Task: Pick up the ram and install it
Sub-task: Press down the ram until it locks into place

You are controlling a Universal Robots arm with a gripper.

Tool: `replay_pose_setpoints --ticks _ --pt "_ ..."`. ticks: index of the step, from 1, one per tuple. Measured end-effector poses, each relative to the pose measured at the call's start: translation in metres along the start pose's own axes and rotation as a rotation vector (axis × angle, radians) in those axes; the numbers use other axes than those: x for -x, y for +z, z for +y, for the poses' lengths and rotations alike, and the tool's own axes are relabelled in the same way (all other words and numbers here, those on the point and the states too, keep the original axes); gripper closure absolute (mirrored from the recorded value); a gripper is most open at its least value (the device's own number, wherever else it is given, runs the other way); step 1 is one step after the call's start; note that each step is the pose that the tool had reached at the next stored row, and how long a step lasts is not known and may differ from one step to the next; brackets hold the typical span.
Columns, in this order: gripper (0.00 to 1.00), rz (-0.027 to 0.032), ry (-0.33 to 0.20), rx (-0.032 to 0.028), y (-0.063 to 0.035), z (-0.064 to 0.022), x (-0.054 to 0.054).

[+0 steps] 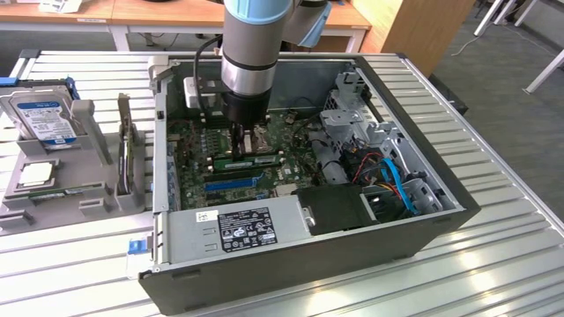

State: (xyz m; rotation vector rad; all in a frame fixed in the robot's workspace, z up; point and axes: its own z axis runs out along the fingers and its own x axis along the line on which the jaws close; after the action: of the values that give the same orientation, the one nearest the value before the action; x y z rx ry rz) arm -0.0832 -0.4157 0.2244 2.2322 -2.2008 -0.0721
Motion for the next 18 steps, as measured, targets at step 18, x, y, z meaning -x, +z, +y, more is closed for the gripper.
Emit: replay_pose_setpoints --ticks 18 --pt "0.90 0.0000 0.000 -0.0001 0.0016 -0.0001 -0.0002"
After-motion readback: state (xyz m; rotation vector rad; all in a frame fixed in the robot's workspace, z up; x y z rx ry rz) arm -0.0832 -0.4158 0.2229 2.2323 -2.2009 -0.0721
